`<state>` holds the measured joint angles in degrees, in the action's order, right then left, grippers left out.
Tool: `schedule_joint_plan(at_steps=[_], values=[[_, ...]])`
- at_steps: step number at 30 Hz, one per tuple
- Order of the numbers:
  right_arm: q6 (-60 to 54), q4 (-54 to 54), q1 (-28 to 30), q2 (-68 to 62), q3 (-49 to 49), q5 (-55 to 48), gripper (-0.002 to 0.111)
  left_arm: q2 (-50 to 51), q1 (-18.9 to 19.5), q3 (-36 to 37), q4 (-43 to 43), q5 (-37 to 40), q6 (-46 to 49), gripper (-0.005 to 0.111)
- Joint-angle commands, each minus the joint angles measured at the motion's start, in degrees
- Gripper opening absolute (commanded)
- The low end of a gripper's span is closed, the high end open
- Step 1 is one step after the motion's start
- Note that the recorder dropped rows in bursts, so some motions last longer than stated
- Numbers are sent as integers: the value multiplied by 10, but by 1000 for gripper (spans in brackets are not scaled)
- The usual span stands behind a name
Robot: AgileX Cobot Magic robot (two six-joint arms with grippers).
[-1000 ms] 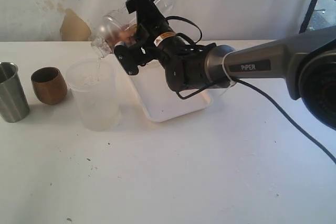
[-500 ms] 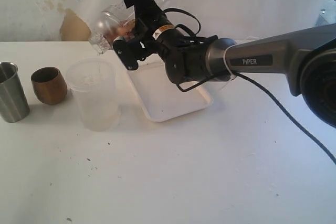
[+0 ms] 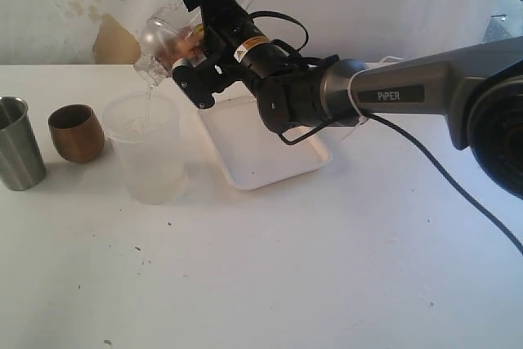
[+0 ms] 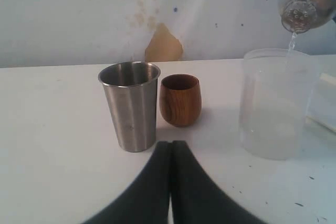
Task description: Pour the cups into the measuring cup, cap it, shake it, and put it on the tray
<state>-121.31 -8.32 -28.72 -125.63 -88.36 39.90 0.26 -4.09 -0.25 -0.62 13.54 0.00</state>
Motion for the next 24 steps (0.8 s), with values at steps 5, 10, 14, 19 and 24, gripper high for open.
schedule_joint_plan(at_steps=[5,10,14,19,24], values=[[-9,10,1,10,-5,31,0,-3,0,3,-1,-2,0,0],[-9,11,1,10,-5,35,0,-3,0,3,-1,-2,0,0],[-9,11,1,10,-5,35,0,-3,0,3,-1,-2,0,0],[-9,11,1,10,-5,28,0,-3,0,3,-1,-2,0,0],[12,3,1,10,-5,26,0,-3,0,3,-1,-2,0,0]])
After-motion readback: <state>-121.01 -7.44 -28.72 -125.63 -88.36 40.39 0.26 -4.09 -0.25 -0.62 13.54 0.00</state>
